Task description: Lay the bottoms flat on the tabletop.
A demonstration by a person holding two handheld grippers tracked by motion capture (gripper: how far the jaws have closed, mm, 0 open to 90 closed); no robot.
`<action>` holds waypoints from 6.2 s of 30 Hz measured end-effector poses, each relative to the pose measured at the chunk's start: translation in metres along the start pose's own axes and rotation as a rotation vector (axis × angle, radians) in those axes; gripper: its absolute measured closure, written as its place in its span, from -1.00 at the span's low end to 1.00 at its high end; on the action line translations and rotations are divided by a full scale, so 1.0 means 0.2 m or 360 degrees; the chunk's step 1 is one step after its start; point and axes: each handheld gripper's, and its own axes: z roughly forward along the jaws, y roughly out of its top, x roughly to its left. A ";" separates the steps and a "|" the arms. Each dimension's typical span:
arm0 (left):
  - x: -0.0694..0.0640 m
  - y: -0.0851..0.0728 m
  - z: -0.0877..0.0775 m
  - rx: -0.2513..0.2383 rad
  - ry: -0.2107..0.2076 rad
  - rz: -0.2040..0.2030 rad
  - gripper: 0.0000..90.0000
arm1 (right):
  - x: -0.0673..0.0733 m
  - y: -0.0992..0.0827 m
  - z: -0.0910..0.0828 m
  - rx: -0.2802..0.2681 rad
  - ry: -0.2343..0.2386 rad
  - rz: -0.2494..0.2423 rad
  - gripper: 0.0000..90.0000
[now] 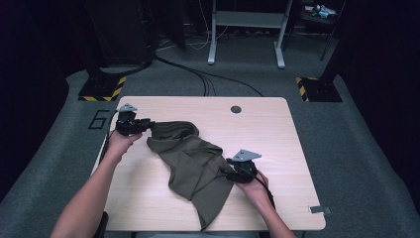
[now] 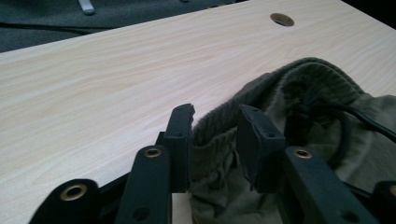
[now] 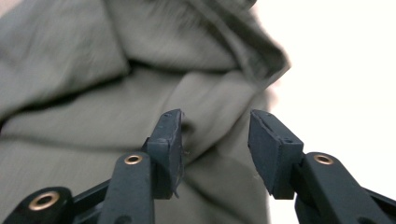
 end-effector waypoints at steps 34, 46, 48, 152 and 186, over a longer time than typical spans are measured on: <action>-0.43 -0.37 0.05 0.0189 -0.0270 0.0202 0.23 | -0.14 0.17 0.22 0.0092 -0.0065 0.0072 0.95; -0.45 -0.35 0.25 0.0143 -0.0239 0.0209 0.28 | -0.24 0.21 0.19 0.0099 -0.0139 0.0054 0.95; -0.45 -0.33 0.30 0.0171 -0.0238 0.0185 0.30 | -0.25 0.21 0.18 0.0098 -0.0150 0.0064 0.95; -0.03 -0.44 -0.11 0.0008 0.0398 -0.0259 -0.15 | 0.58 0.42 0.39 0.0031 0.0480 -0.0149 0.39; -0.27 -0.42 -0.05 0.0060 0.0160 -0.0117 -0.12 | 0.45 0.24 0.49 0.0073 0.0189 -0.0104 -0.07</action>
